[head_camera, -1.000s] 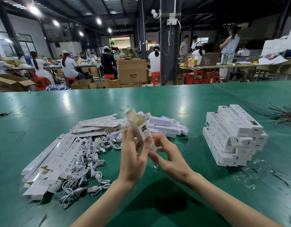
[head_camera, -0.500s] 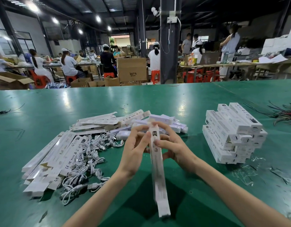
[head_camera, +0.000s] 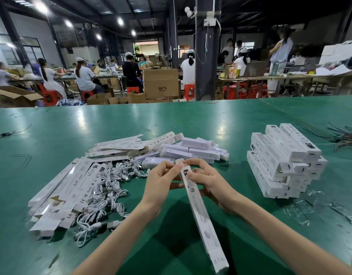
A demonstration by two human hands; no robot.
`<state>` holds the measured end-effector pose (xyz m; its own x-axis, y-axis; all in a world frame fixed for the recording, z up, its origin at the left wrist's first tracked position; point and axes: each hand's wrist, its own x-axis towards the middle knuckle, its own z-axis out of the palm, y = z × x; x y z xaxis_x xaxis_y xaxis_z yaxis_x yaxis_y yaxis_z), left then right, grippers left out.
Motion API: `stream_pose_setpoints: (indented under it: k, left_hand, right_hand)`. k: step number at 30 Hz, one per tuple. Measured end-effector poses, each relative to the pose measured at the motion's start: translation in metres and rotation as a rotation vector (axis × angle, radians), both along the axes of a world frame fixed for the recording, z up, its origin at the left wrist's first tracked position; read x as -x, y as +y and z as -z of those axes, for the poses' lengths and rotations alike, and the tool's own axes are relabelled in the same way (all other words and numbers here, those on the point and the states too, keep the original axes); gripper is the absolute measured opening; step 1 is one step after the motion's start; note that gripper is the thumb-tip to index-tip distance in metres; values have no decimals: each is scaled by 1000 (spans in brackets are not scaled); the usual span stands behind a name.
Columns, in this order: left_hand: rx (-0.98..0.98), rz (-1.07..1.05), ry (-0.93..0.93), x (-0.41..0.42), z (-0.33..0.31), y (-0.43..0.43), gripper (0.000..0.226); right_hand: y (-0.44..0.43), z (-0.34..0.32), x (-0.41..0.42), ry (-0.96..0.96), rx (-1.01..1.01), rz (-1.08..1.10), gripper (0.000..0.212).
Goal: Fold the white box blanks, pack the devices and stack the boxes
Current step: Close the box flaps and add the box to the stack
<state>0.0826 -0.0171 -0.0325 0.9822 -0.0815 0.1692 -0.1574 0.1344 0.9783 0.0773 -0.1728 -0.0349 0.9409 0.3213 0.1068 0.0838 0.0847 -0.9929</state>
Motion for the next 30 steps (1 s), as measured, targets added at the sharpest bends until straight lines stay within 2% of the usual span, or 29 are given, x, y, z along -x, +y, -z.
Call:
stream_pose_setpoints:
  k: [2, 5, 12, 19, 21, 25, 30]
  left_hand:
    - [16, -14, 17, 0, 1, 0, 17]
    - [14, -19, 27, 1, 1, 0, 18]
    - [68, -65, 126, 4, -2, 0, 15]
    - [80, 38, 234, 3, -11, 7, 10]
    - [90, 57, 246, 3, -12, 9, 11]
    - [73, 88, 242, 3, -13, 12, 17]
    - [54, 118, 229, 1, -11, 13, 21]
  right_hand:
    - [1, 2, -1, 25, -18, -10, 19]
    - [2, 4, 0, 62, -40, -47, 24]
    - [0, 4, 2, 42, 29, -70, 26]
    - [-7, -2, 1, -29, 89, -81, 16]
    - [-8, -3, 1, -52, 111, -73, 21]
    - [-10, -6, 0, -59, 130, -85, 43]
    - [-12, -4, -2, -71, 132, -105, 39]
